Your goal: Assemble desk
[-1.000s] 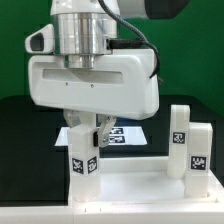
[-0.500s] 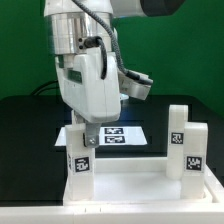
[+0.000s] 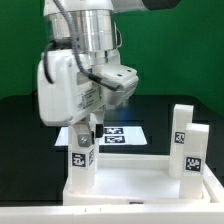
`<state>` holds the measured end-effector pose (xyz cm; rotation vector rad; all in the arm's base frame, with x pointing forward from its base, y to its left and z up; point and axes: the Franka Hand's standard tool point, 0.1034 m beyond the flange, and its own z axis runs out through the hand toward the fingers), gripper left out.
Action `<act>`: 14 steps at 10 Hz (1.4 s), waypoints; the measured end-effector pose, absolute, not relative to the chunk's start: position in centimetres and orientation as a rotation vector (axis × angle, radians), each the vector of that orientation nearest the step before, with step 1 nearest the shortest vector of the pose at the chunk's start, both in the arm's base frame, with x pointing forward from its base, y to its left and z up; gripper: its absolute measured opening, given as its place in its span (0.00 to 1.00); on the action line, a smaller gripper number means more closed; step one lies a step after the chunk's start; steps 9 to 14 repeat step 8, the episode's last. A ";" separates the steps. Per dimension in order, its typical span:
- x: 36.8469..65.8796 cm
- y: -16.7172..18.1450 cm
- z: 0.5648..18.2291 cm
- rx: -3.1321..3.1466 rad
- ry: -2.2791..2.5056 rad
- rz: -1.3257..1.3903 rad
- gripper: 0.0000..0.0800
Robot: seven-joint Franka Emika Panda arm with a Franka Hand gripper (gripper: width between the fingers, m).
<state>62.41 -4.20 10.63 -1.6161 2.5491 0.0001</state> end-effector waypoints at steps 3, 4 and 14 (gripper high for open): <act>62.4 -4.2 10.5 -1.587 2.569 0.000 0.48; 62.5 -3.9 11.0 -1.588 2.560 -0.001 0.72; 62.6 -2.5 16.0 -1.559 2.483 0.009 0.81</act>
Offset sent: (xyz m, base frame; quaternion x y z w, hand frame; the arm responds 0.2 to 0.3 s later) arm 0.0000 0.0000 0.0000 0.0000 0.0000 0.0000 1.0000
